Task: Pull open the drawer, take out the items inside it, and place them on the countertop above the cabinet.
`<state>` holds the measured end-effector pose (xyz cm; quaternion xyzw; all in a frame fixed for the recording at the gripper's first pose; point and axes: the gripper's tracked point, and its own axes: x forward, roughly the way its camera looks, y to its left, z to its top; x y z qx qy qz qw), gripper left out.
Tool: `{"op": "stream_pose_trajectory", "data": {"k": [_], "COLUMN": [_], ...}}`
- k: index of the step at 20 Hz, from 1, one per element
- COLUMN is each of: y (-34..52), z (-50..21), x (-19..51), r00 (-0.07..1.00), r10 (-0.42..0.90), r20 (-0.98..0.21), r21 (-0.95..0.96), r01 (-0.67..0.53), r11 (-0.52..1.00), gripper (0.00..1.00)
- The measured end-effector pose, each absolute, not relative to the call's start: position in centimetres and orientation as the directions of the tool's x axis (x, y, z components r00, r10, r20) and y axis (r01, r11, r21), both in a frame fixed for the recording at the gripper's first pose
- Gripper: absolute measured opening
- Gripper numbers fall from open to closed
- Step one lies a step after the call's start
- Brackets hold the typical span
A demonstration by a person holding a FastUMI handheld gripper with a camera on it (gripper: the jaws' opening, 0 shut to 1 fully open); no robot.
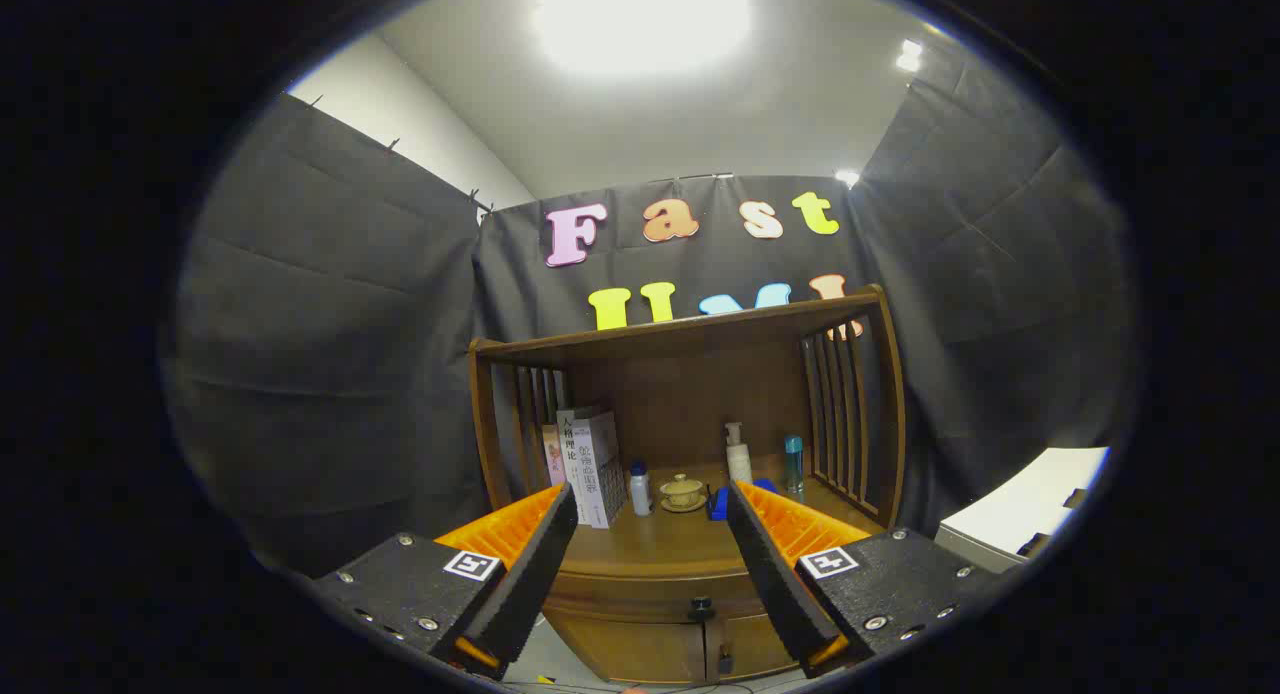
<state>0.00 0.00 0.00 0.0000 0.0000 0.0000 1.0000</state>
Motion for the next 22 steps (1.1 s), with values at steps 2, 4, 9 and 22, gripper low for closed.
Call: {"op": "stream_pose_trajectory", "data": {"k": [2,4,9,22], "y": [-0.1,-0.2,-0.1,0.9], "z": [-0.2,-0.4,-0.7,-1.5], "x": [0.1,0.2,0.6,0.7], "r00": [1.000,1.000,1.000,1.000], "r10": [-0.002,-0.005,0.008,0.002], "r20": [-0.002,-0.004,-0.005,-0.017], "r21": [-0.003,-0.016,-0.025,-0.085], "r01": [0.002,0.005,-0.008,-0.004], "r11": [1.000,1.000,1.000,0.996], "gripper": [0.93,0.93,0.93,0.93]}}
